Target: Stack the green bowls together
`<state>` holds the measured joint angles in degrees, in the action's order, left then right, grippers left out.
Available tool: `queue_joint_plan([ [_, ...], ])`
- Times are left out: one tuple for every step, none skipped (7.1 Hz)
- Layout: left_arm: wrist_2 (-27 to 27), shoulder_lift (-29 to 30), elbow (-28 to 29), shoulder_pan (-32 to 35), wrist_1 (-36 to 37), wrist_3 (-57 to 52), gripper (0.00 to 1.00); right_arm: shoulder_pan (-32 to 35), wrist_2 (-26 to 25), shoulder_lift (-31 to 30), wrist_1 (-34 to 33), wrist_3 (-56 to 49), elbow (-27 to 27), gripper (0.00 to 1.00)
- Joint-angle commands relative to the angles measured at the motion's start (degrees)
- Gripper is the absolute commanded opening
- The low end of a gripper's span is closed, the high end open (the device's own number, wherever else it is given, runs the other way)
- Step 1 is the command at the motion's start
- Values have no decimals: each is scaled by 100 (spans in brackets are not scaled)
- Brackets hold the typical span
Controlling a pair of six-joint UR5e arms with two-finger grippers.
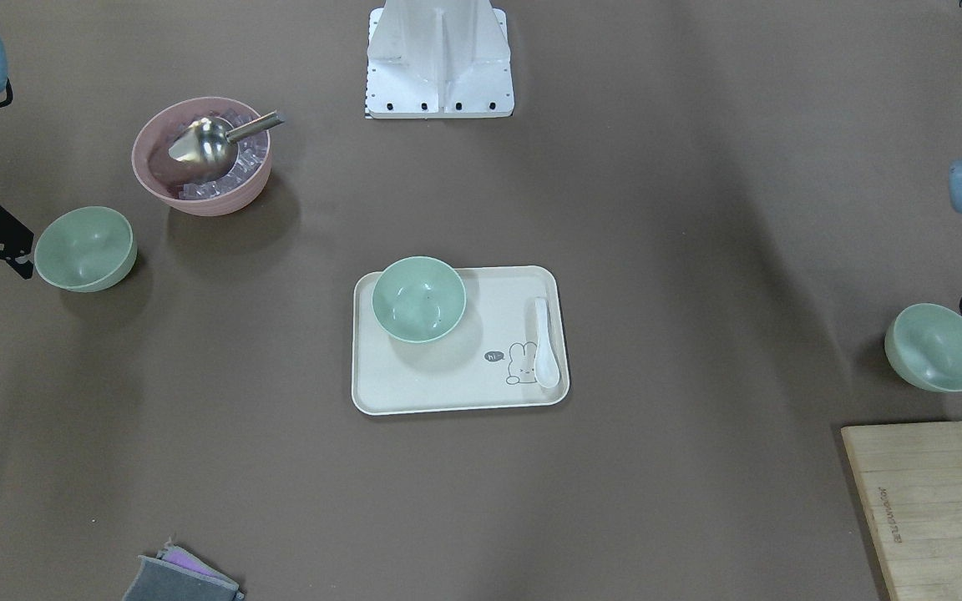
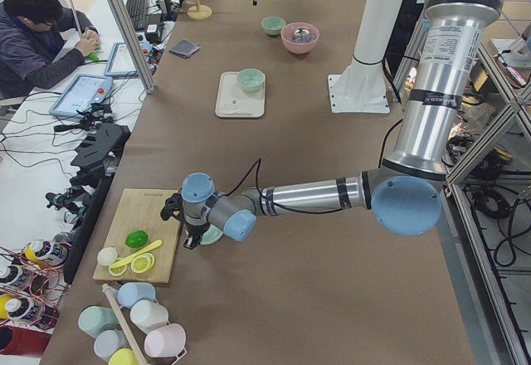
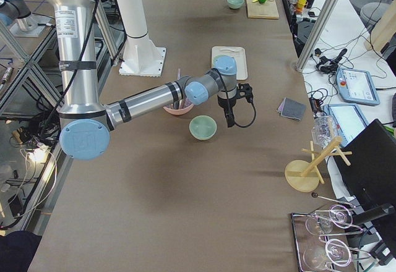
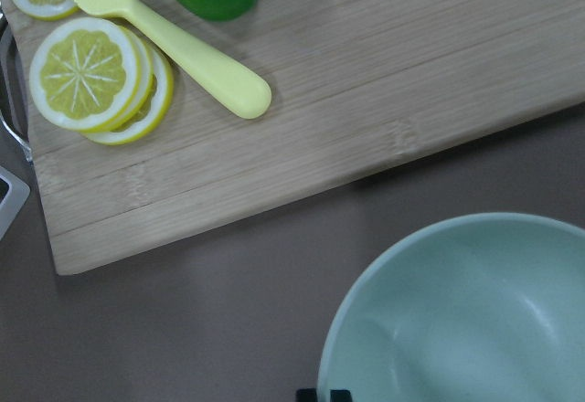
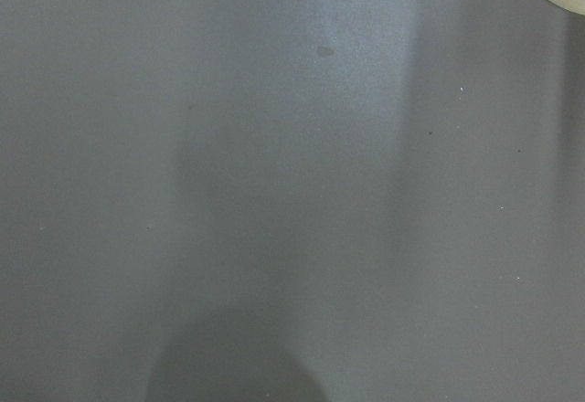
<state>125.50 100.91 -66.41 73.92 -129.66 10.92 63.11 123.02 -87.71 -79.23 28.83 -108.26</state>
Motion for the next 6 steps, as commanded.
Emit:
queue_joint_plan([
  [71, 8, 6, 0, 11, 7, 24, 0, -7, 0, 4, 0, 6, 99],
  [63, 8, 23, 0, 20, 7, 24, 0, -7, 0, 4, 0, -3, 99],
  [71, 8, 58, 0, 20, 7, 24, 0, -15, 0, 4, 0, 6, 99],
  [71, 17, 93, 0, 20, 7, 24, 0, -7, 0, 4, 0, -3, 99],
  [71, 17, 102, 0, 20, 16, 24, 0, -7, 0, 4, 0, -3, 99],
  [315, 34, 41, 0, 37, 42, 24, 0, -7, 0, 4, -9, -3, 99],
])
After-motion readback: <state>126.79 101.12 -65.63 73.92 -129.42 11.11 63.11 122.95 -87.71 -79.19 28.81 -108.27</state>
